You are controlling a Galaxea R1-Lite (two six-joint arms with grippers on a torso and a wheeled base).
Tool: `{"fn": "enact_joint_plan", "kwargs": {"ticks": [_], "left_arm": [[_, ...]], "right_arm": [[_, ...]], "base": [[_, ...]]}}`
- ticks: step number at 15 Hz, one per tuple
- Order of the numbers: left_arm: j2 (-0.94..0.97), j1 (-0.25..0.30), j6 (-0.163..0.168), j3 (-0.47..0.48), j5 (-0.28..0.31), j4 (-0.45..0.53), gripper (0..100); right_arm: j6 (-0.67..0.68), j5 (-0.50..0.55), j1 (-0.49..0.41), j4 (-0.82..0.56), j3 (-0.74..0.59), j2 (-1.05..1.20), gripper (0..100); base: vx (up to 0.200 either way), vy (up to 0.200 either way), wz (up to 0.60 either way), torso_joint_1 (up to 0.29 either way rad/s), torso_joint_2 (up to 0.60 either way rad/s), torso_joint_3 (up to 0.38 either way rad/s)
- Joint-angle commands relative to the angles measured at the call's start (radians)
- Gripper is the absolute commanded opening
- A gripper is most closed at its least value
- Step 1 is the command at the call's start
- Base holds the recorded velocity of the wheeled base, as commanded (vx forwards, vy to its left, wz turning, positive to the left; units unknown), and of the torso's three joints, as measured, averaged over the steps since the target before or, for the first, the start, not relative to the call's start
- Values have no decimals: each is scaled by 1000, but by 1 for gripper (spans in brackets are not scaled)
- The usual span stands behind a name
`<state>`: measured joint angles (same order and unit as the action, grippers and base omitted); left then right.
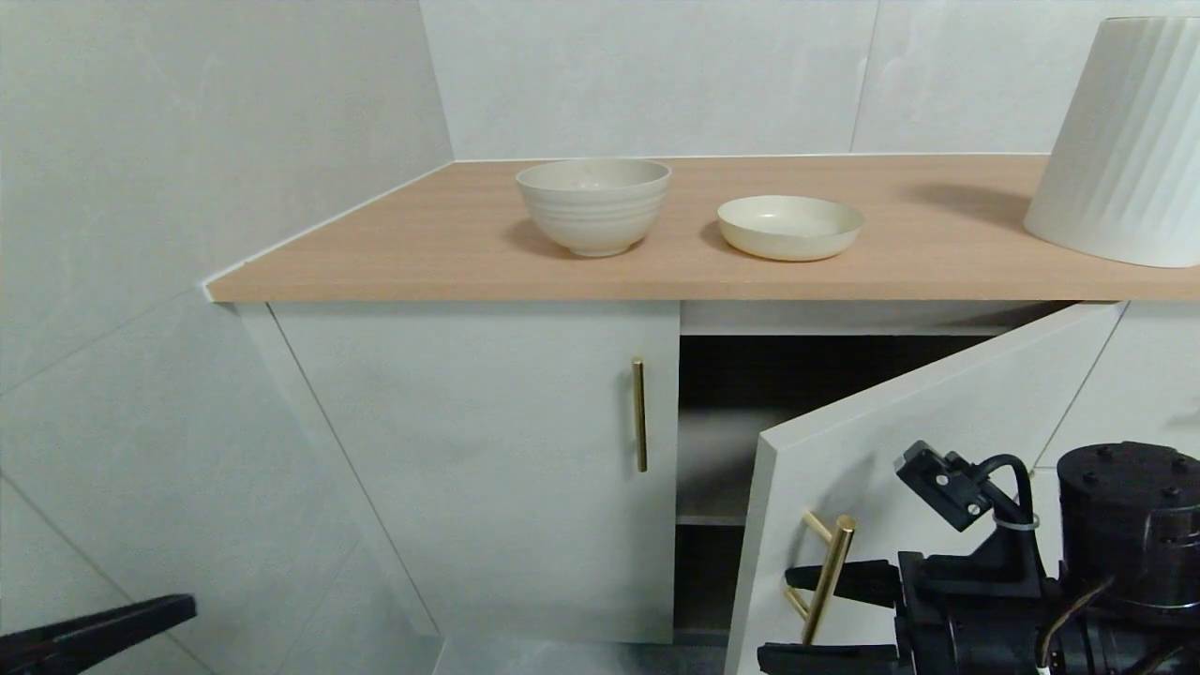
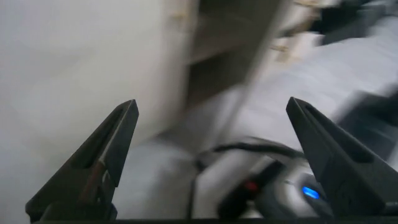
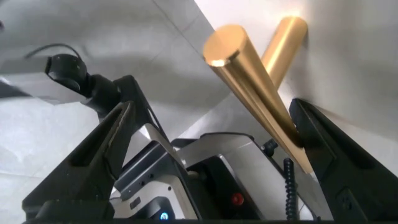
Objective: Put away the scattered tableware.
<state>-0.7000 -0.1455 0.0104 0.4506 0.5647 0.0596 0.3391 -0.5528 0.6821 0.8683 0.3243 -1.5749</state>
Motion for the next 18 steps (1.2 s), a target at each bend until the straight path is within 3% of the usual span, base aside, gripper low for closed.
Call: {"fn": "enact_joint_plan", "kwargs": {"ticks": [1, 3, 4, 6, 11, 16, 18], "left_arm": [[-297, -163, -3, 85, 34, -76, 100], [-395, -216, -13, 89, 15, -176, 100], [-441, -239, -32, 97, -5, -210, 0], [-518, -276, -58, 114, -31, -253, 0], [-714, -384, -87, 134, -34, -414, 0], [-947, -490, -201, 106, -34, -802, 0], [-1017, -490, -241, 161, -32, -845, 0]], "right_arm": [[1, -4, 2, -5, -11, 1, 100], [3, -4, 2, 5, -11, 4, 100], [3, -4, 2, 12, -13, 4, 100], [3, -4, 0, 12, -13, 3, 100], [1, -4, 0, 14, -14, 7, 100], [1, -3, 0, 14, -13, -11, 100], [1, -3, 0, 14, -10, -19, 100]], "base": [[0, 0, 0, 0, 0, 0], [0, 0, 0, 0, 0, 0], [0, 0, 0, 0, 0, 0], [0, 0, 0, 0, 0, 0], [0, 0, 0, 0, 0, 0], [0, 0, 0, 0, 0, 0], [0, 0, 0, 0, 0, 0]]}}
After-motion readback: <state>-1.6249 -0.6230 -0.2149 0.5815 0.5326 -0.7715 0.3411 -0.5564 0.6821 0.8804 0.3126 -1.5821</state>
